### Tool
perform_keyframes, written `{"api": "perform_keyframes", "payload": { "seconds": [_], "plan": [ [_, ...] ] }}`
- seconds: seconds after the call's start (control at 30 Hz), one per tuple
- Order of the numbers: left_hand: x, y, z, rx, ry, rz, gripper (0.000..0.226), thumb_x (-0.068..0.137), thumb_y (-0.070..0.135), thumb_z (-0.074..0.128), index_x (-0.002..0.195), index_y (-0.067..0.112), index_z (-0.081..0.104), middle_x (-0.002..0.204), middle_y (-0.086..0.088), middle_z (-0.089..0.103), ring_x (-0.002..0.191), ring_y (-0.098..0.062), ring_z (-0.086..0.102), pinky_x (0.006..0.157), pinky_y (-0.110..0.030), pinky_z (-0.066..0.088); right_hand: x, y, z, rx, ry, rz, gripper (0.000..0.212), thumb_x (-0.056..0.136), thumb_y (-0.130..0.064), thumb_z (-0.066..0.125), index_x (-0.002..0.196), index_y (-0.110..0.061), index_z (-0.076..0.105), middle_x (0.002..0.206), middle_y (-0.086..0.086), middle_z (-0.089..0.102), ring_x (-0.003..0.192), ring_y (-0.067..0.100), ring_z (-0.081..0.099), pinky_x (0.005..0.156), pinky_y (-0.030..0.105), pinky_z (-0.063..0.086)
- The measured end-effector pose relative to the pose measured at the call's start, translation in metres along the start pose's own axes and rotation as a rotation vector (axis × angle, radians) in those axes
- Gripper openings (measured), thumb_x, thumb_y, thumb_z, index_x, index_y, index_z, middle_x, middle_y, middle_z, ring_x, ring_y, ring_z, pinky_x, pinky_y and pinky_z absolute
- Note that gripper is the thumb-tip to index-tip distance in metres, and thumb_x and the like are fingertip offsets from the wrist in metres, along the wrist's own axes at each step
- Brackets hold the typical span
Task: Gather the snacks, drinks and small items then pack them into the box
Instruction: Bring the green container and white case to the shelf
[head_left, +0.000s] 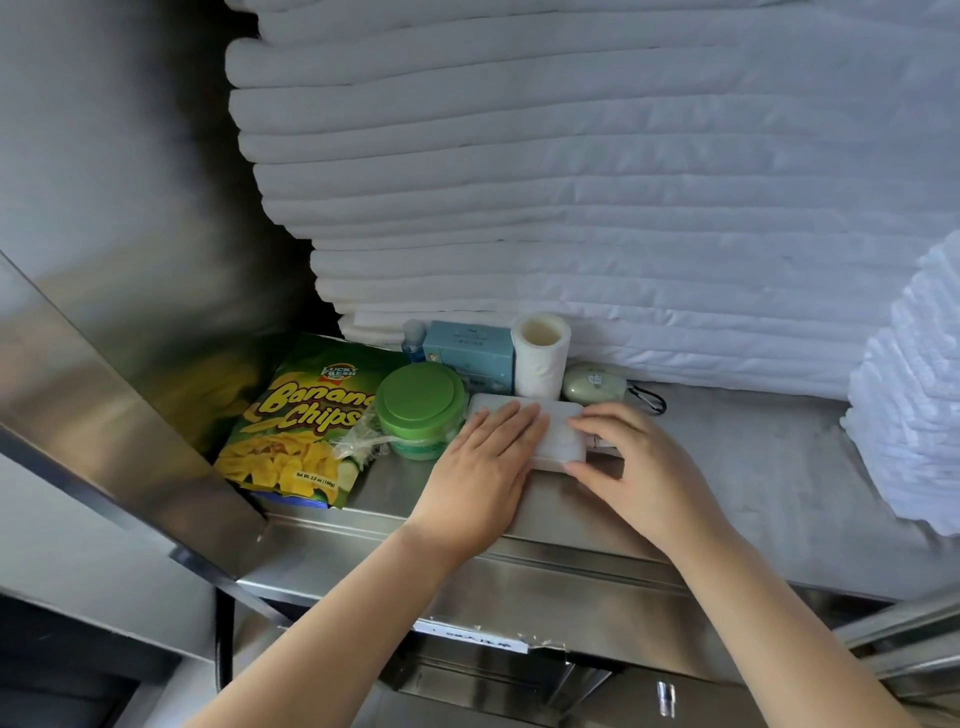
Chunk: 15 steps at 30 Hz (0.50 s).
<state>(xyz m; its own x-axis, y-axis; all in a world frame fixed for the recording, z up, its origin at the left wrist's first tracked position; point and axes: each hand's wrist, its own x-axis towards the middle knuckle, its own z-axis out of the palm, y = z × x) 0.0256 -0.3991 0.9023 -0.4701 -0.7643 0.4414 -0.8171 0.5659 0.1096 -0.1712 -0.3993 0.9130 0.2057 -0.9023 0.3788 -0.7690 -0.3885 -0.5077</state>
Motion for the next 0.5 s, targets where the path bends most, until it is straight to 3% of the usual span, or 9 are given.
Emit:
{"api": "perform_keyframes", "payload": {
  "seconds": [0.2,0.37,0.5],
  "plan": [
    [0.000,-0.002,-0.001,-0.014,-0.018,0.005,0.045,0.089,0.010,0.053,0.133,0.006,0.051,0.139,-0.010,0.050,0.130,-0.026,0.045,0.109,-0.045,0.032,-0.003,-0.004,0.007,0.044,0.063,0.036,0.038,0.074,-0.023,0.080,0.110,-0.018,0.070,0.115,-0.008,0.061,0.101,0.005,0.057,0.085,0.014,0.040],
    [-0.001,0.000,-0.001,-0.021,0.022,0.028,0.042,0.091,0.018,0.051,0.131,0.005,0.053,0.136,-0.011,0.052,0.127,-0.027,0.048,0.106,-0.045,0.037,-0.013,-0.010,0.008,-0.095,0.072,-0.015,0.046,0.075,-0.017,0.078,0.118,-0.009,0.064,0.114,0.004,0.063,0.106,0.026,0.057,0.095,0.041,0.047],
    [-0.004,-0.005,0.005,-0.013,0.017,0.071,0.050,0.092,0.029,0.038,0.133,0.003,0.051,0.139,-0.012,0.049,0.129,-0.028,0.045,0.109,-0.045,0.032,-0.023,-0.009,0.012,-0.216,0.015,0.048,0.055,0.084,-0.029,0.068,0.133,-0.011,0.052,0.134,0.008,0.053,0.128,0.027,0.043,0.107,0.044,0.036]
  ]
}}
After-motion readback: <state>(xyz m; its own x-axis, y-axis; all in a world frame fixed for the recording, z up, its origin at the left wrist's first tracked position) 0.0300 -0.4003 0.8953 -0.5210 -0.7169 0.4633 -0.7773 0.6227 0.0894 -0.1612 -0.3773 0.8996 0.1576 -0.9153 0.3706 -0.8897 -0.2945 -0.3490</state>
